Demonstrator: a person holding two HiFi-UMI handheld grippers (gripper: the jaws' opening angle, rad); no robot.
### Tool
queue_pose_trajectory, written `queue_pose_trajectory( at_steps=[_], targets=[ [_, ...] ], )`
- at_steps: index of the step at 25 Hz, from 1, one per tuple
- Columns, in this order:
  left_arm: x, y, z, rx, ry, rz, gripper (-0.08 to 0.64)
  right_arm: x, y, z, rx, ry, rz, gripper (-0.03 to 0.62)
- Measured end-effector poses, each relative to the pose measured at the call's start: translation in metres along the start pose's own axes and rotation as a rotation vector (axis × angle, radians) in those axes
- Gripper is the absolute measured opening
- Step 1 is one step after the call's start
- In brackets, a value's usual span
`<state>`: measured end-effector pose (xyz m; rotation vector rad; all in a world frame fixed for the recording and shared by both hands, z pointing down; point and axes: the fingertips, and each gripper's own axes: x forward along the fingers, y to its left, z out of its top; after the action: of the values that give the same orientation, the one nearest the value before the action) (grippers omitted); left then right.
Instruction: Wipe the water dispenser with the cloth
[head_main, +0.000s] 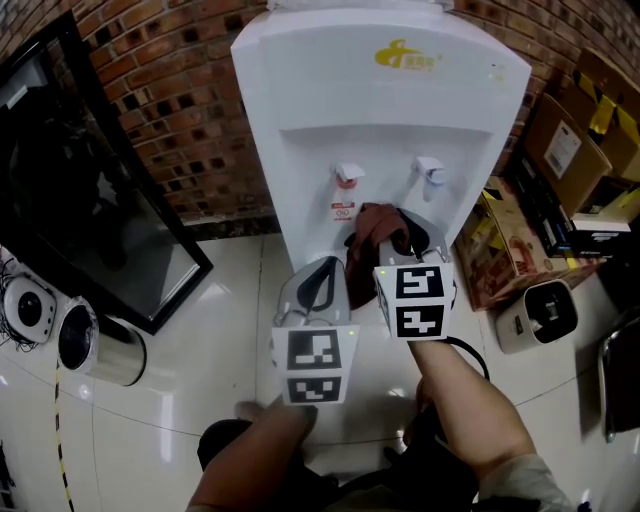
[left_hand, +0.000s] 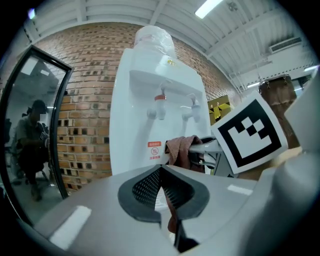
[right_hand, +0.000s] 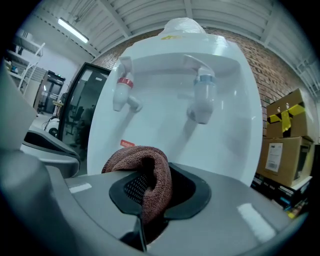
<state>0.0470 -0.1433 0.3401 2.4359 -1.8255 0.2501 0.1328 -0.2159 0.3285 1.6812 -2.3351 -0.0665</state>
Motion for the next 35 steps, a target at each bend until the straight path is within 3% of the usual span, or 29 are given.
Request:
queue_pose_trajectory(
  at_steps=[18,35],
  targets=[
    [0.017,-0.062,0.004,-0.036,-0.013,-0.107,0.000,-0.049,-0.090,-0.001,0.006,-0.021,-0.166,0.080],
    [0.031,-0.101,0.001,-0.035,-0.009,-0.179,0.000,-0.058,-0.133,-0.020,-0.023,0.012,-0.221,0.080]
  ],
)
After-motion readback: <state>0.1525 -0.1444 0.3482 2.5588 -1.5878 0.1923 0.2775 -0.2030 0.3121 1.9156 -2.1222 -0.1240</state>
